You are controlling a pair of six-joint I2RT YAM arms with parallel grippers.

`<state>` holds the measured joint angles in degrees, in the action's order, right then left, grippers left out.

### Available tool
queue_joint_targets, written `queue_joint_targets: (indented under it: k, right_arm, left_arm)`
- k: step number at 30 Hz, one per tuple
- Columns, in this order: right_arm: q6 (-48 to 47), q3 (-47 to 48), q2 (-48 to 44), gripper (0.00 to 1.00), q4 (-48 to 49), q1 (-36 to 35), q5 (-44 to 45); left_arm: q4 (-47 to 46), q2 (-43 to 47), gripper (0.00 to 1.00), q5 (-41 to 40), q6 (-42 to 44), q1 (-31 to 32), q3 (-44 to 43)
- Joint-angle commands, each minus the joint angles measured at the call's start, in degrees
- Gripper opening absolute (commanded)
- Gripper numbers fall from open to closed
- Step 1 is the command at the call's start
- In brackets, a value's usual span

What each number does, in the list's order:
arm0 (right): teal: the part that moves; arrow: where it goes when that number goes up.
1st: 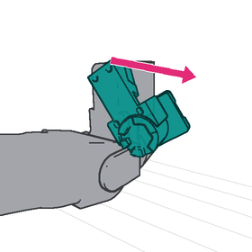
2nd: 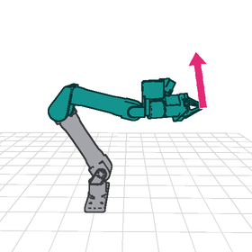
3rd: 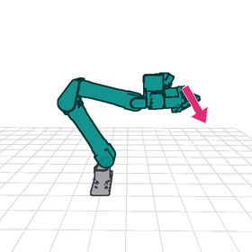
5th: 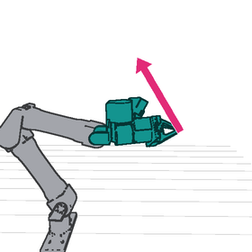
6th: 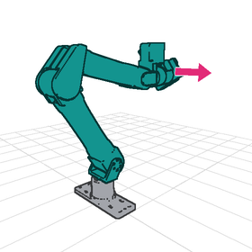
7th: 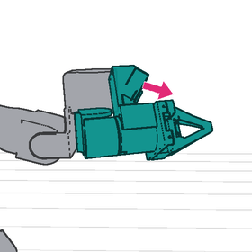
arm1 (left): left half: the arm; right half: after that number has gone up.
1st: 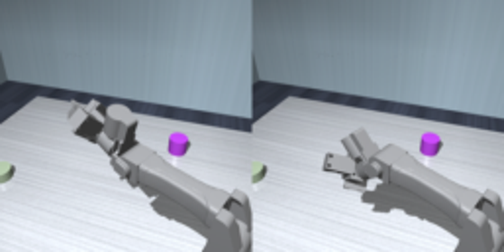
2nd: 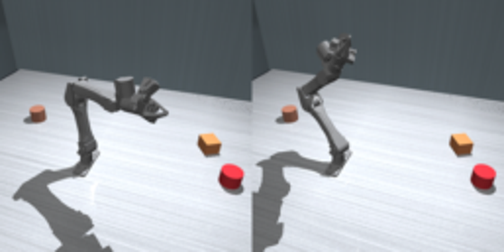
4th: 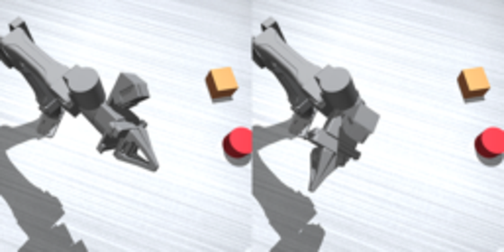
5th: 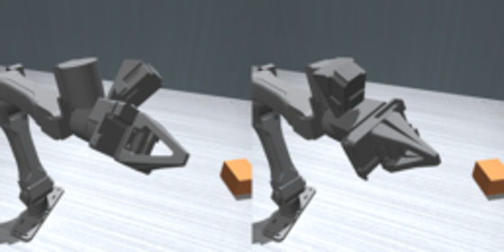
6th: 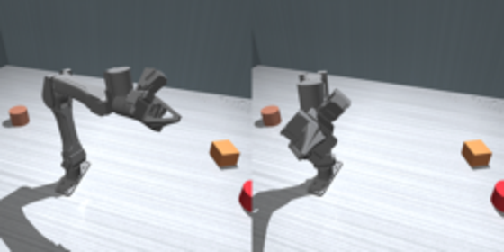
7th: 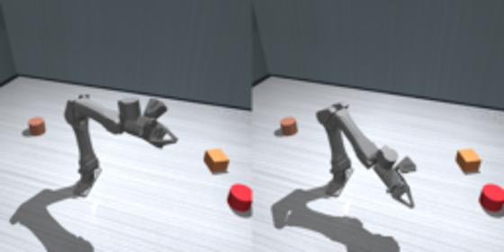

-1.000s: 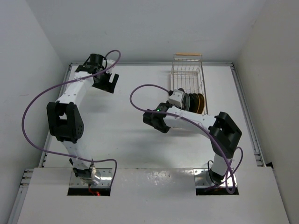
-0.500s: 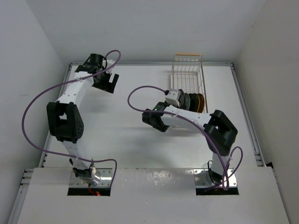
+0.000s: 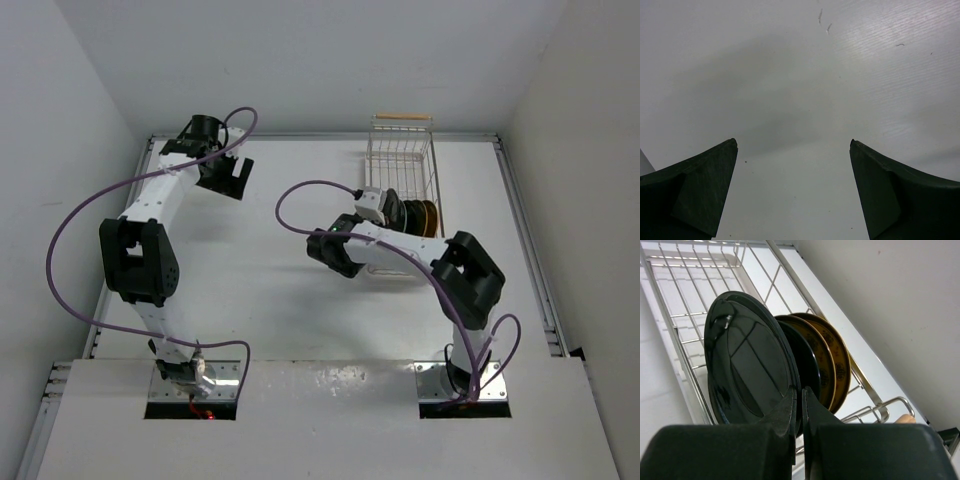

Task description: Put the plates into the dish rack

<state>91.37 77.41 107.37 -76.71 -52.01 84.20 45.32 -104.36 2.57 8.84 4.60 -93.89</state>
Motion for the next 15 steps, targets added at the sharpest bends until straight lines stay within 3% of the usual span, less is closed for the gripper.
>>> queue_joint_targets:
  k: [1, 15]
  right_arm:
    - [1.52, 1.0, 2.74, 0.0, -13.82, -0.9, 14.68]
    - [4.96, -2.35, 4.78, 0.0, -13.82, -1.52, 10.19]
  left_arm:
    - [-1.29, 2.67, 0.99, 0.07, 0.48, -0.82, 0.2]
    - [-1.29, 2.67, 0.99, 0.07, 0.48, -0.82, 0.72]
